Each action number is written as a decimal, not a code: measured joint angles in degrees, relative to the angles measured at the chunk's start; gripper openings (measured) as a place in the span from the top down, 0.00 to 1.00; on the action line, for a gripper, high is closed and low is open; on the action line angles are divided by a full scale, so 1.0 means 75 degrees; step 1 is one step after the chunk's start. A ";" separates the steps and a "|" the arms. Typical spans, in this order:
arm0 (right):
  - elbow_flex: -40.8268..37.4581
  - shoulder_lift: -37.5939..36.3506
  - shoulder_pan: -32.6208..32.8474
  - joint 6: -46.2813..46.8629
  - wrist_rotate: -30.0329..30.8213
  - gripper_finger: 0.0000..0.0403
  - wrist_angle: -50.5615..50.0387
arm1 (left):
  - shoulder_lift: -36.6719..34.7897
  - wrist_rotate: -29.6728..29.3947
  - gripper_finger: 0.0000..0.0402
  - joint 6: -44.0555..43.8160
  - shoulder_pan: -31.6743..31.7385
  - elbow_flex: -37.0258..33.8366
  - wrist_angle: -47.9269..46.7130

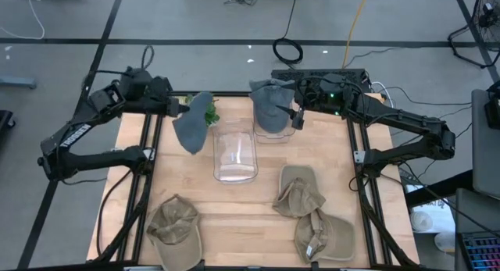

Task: Pick & Place hat
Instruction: Put the ash blue cap into the right transparent bin

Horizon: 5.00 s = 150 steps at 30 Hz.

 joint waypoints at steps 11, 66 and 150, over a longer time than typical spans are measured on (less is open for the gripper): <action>0.0000 0.0000 0.0237 0.1347 -0.0500 0.26 0.1695 | 0.0826 0.0522 0.98 0.1245 -0.0254 0.2203 0.0323; 0.0000 0.0572 0.0771 0.4986 -0.4048 0.26 0.6500 | 0.2946 0.3313 0.98 0.1490 -0.2352 0.2773 0.6795; -0.0003 0.1474 0.1343 0.9150 -0.7443 1.00 0.4312 | 0.3389 0.3154 0.32 0.2323 -0.3629 0.2762 0.2819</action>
